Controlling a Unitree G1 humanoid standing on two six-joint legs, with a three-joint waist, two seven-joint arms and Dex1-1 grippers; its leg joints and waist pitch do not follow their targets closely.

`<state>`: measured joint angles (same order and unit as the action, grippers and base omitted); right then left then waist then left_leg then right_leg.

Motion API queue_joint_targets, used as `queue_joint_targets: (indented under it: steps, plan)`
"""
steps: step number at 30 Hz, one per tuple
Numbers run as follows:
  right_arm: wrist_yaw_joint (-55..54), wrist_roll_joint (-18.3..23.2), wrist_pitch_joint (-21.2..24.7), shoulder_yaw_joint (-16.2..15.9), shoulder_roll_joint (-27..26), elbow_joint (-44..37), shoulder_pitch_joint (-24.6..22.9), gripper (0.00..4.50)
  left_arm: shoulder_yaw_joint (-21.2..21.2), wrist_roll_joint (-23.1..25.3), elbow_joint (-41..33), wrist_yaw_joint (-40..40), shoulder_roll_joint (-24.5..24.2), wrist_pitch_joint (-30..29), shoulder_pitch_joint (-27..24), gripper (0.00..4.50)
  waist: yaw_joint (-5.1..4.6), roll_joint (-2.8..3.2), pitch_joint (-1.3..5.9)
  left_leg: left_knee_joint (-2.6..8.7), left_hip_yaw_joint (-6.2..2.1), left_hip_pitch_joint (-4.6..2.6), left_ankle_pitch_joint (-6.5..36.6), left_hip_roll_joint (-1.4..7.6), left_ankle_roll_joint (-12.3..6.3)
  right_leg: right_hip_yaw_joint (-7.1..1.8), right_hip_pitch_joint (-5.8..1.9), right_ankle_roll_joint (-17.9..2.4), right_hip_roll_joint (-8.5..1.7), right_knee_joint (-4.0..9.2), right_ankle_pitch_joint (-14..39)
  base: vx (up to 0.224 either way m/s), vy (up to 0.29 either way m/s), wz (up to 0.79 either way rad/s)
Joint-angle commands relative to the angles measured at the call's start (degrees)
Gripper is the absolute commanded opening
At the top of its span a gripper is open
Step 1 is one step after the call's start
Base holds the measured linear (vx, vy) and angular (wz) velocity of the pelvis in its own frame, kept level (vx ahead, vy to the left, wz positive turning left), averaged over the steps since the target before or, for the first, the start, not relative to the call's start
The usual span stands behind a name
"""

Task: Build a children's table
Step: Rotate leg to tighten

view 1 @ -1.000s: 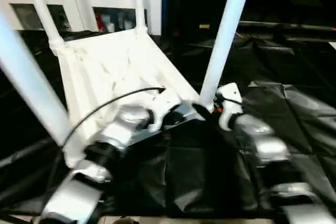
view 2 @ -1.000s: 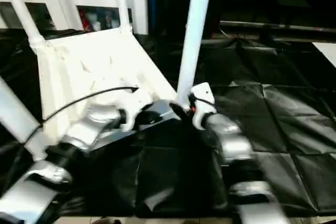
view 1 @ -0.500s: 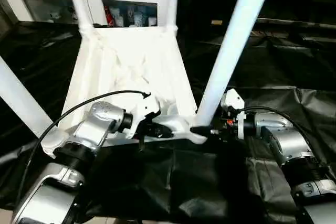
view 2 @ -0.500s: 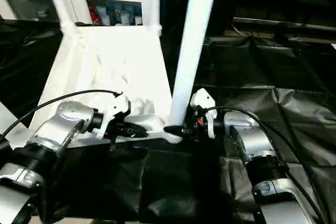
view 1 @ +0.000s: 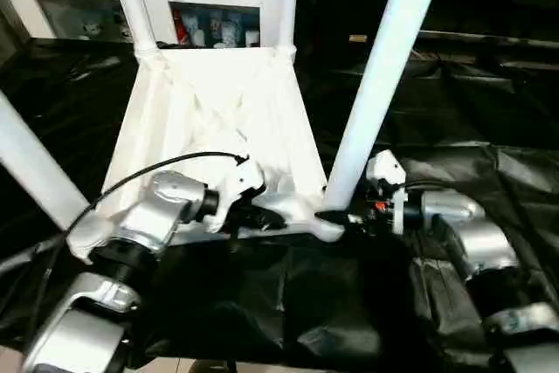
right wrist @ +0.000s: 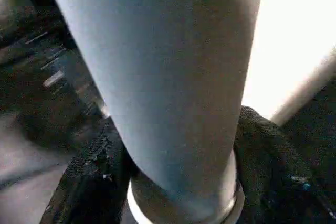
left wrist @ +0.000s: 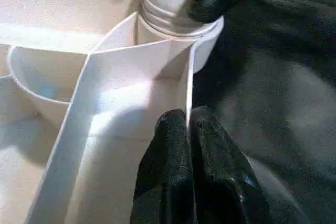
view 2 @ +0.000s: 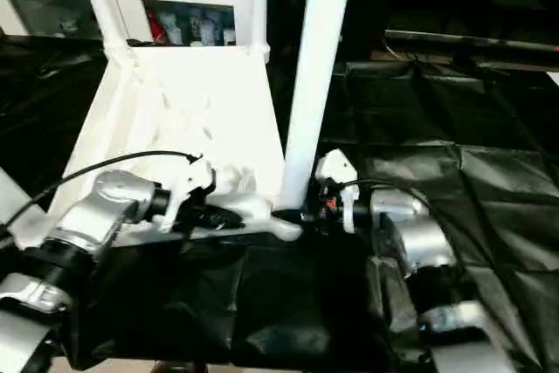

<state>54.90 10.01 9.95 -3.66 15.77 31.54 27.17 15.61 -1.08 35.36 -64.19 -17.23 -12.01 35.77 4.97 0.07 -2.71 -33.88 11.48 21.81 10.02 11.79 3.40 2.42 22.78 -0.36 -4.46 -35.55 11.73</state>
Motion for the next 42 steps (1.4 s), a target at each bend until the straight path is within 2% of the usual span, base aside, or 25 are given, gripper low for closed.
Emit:
queue_joint_targets:
  steps: [1,2,4,5,6,9,11,12,14,15,16,17,22,23,25,26,27,28,29,33,34,35,36,40,42]
  plan:
    - [-4.79,-1.44,2.05,-1.08,-2.07,2.05,-0.69,2.4,-0.84,1.46,2.18,6.45,1.59,-0.94,0.66,0.0,-0.26,0.06,3.15,4.42,-1.05,-1.74,15.9,1.63,0.87,-1.95,-2.11,-12.71,-3.74,4.98,13.66,0.0,0.0,0.0]
    - [-10.12,-1.24,2.29,-0.01,-4.92,3.14,-0.72,2.4,-0.98,2.22,3.26,10.38,3.49,-1.61,1.34,0.0,-0.48,0.15,2.87,4.68,-1.14,-1.56,17.39,1.58,1.48,-2.04,-2.03,-11.24,-3.74,5.35,17.16,0.0,0.0,0.0]
    - [-15.69,-1.85,2.39,0.63,-7.76,4.44,-0.58,2.4,-1.31,2.83,4.42,14.87,5.68,-2.25,2.07,0.0,-0.87,0.11,2.53,5.04,-1.46,-1.79,20.32,1.51,2.38,-1.86,-1.81,-9.2,-3.8,6.0,23.08,0.0,0.0,0.0]
    - [-19.28,-2.65,2.43,0.93,-9.45,5.13,-0.51,2.4,-1.47,3.13,4.98,17.15,6.97,-2.65,2.42,0.0,-1.25,0.57,2.25,5.22,-1.6,-2.24,23.35,1.44,3.14,-1.72,-1.43,-8.22,-3.77,6.58,26.82,0.0,0.0,0.0]
    - [-23.4,-3.32,2.34,1.49,-11.21,6.21,-0.07,2.4,-1.87,3.4,5.72,20.16,8.49,-2.6,2.9,0.0,-1.55,0.44,2.15,5.24,-1.96,-2.77,25.75,1.35,3.56,-1.49,-1.28,-7.09,-3.92,7.11,30.44,0.0,0.0,0.0]
    - [-31.83,-5.29,1.6,1.76,-15.04,8.04,1.04,2.39,-1.95,4.49,7.02,25.76,11.81,-2.12,3.86,0.0,-2.46,0.53,2.22,5.4,-2.52,-2.88,27.84,1.11,3.97,-1.2,-1.11,-4.79,-3.89,7.82,34.27,0.0,0.0,0.0]
    - [-33.35,-5.5,1.33,1.76,-16.17,8.41,1.55,2.39,-1.9,4.73,7.34,27.37,12.89,-1.78,4.13,0.0,-2.47,0.56,2.53,5.57,-2.47,-2.85,26.93,1.16,3.06,-1.26,-1.35,-5.16,-3.78,7.86,30.86,0.0,0.0,0.0]
    - [-33.98,-5.95,0.91,1.22,-17.3,8.73,2.27,2.39,-1.46,4.98,7.43,28.1,14.03,-1.3,4.26,0.0,-2.44,0.7,2.72,5.78,-2.33,-2.58,25.39,1.19,2.71,-1.45,-1.49,-6.01,-3.64,7.63,27.0,0.0,0.0,0.0]
    - [-32.09,-5.91,0.66,0.55,-17.54,8.23,2.54,2.39,-0.99,4.95,7.26,26.92,14.58,-0.48,4.16,0.0,-2.52,0.66,2.67,5.91,-2.17,-2.33,24.38,1.09,2.21,-1.53,-1.62,-7.15,-3.35,7.29,23.19,0.0,0.0,0.0]
    - [-30.94,-5.25,0.95,0.81,-17.38,7.68,2.32,2.39,-0.98,4.83,7.05,26.39,14.49,-0.23,4.04,0.0,-2.53,0.88,2.66,5.83,-2.01,-2.53,24.69,1.02,1.84,-1.66,-1.46,-7.79,-3.37,7.34,22.11,0.0,0.0,0.0]
    - [-30.34,-4.85,0.79,1.18,-17.19,7.35,2.22,2.39,-0.93,4.73,6.97,25.45,14.32,0.0,3.96,0.0,-2.65,0.81,2.67,5.85,-2.0,-2.46,24.69,1.01,1.64,-1.67,-1.55,-8.05,-3.34,7.24,21.62,0.0,0.0,0.0]
    - [-29.59,-4.55,0.44,1.5,-16.74,7.04,2.17,2.7,-0.89,4.61,6.81,24.37,13.94,0.4,3.85,0.0,-2.81,0.77,2.72,5.91,-2.0,-2.19,24.45,0.96,1.23,-1.62,-1.83,-8.3,-3.34,7.08,20.71,0.0,0.0,0.0]
    - [-24.24,-3.32,-0.21,1.28,-13.68,5.83,2.27,3.17,-0.88,3.77,5.64,20.01,11.68,2.15,3.15,0.0,-3.08,0.78,2.85,5.73,-1.83,-2.11,23.53,1.02,-0.12,-1.69,-2.0,-9.48,-3.64,7.03,19.64,0.0,0.0,0.0]
    - [-20.48,-2.93,-0.35,0.79,-12.23,5.0,2.19,3.32,-0.8,3.31,4.95,17.84,10.63,2.37,2.62,0.0,-3.07,0.28,2.88,5.7,-1.69,-1.98,22.61,1.09,-0.54,-1.72,-2.02,-9.65,-3.61,7.02,18.88,0.0,0.0,0.0]
    - [-15.44,-2.67,-0.4,-0.34,-10.12,3.47,1.78,3.32,-0.64,2.74,4.09,15.12,9.33,2.48,1.83,0.0,-2.95,0.52,2.98,5.6,-1.64,-1.84,20.92,1.18,-1.13,-1.8,-2.14,-10.22,-3.76,6.75,17.85,0.0,0.0,0.0]
    - [-15.09,-2.65,-0.4,-0.43,-9.96,3.36,1.75,3.32,-0.62,2.7,4.03,14.92,9.24,2.5,1.78,0.0,-2.77,0.09,3.15,5.5,-1.61,-1.57,18.97,1.19,-1.83,-1.72,-2.51,-10.55,-3.8,6.51,16.65,0.0,0.0,0.0]
    - [-11.08,-2.45,-0.27,-1.3,-8.04,2.1,1.4,3.32,-0.47,2.36,3.32,12.51,8.08,2.46,1.14,0.0,-2.75,-0.02,3.19,5.32,-1.3,-1.72,17.72,1.25,-2.35,-1.85,-2.2,-11.14,-3.78,6.49,15.26,0.0,0.0,0.0]
    - [-6.89,-2.09,0.0,-2.05,-5.99,0.92,1.15,3.32,-0.17,1.82,2.21,9.15,6.55,2.66,0.32,0.0,-2.62,0.05,3.28,5.25,-1.35,-1.66,16.75,1.24,-2.6,-1.79,-2.46,-11.52,-3.86,6.34,14.39,0.05,-0.03,0.02]
    - [-2.98,-1.74,0.15,-2.77,-3.96,-0.15,0.94,3.32,0.14,1.2,1.02,5.88,5.03,2.43,-0.44,0.0,-2.42,-0.51,3.37,4.98,-1.22,-1.32,14.65,1.2,-3.74,-1.77,-2.76,-12.13,-3.86,6.01,12.25,0.05,-0.03,0.02]
    - [7.13,-0.41,0.64,-4.18,1.02,-2.22,0.56,3.32,1.04,-0.48,-1.51,-3.47,0.43,2.45,-1.76,0.0,-1.88,-0.43,3.79,4.4,-0.97,-1.07,8.68,1.37,-5.8,-1.66,-3.03,-14.53,-3.69,4.73,3.93,0.014,-0.008,0.0]
    - [9.83,-0.22,0.74,-4.71,2.52,-2.64,0.43,3.32,1.34,-0.91,-2.08,-6.02,-1.01,2.24,-1.95,0.0,-1.43,-0.52,4.16,3.93,-0.79,-1.0,5.21,1.4,-6.92,-1.56,-3.07,-15.51,-3.46,3.81,-1.14,0.0,0.0,0.0]
    - [11.46,-0.22,0.67,-5.06,3.43,-2.82,0.37,3.32,1.46,-1.17,-2.39,-7.35,-1.85,1.88,-2.0,0.0,-1.16,-0.41,4.14,3.64,-0.61,-0.84,3.44,1.32,-8.05,-1.49,-2.8,-16.33,-3.18,3.39,-4.59,0.0,0.0,0.0]
    - [12.09,-0.26,0.62,-5.2,3.77,-2.89,0.35,3.32,1.49,-1.28,-2.52,-7.87,-2.18,1.71,-2.01,0.0,-0.78,-0.33,3.96,3.58,-0.5,-0.94,3.76,1.44,-8.45,-1.46,-2.51,-16.89,-3.33,3.37,-5.04,0.0,0.0,0.0]
    - [14.9,-0.19,-0.11,-5.35,5.56,-2.32,0.78,3.32,1.76,-2.23,-3.89,-11.49,-4.36,0.09,-2.26,0.0,0.2,-0.26,3.74,3.86,-0.42,-1.51,6.59,1.79,-6.63,-1.49,-2.24,-16.87,-3.4,3.63,-0.75,0.0,0.0,0.0]
    - [16.62,0.83,0.4,-4.93,6.18,-2.24,1.01,3.32,1.73,-2.82,-4.72,-13.19,-5.33,-0.67,-2.38,0.0,0.51,-0.53,3.58,4.07,-0.37,-1.6,8.56,1.83,-5.18,-1.55,-2.19,-16.33,-3.48,3.8,2.05,0.0,0.0,0.0]
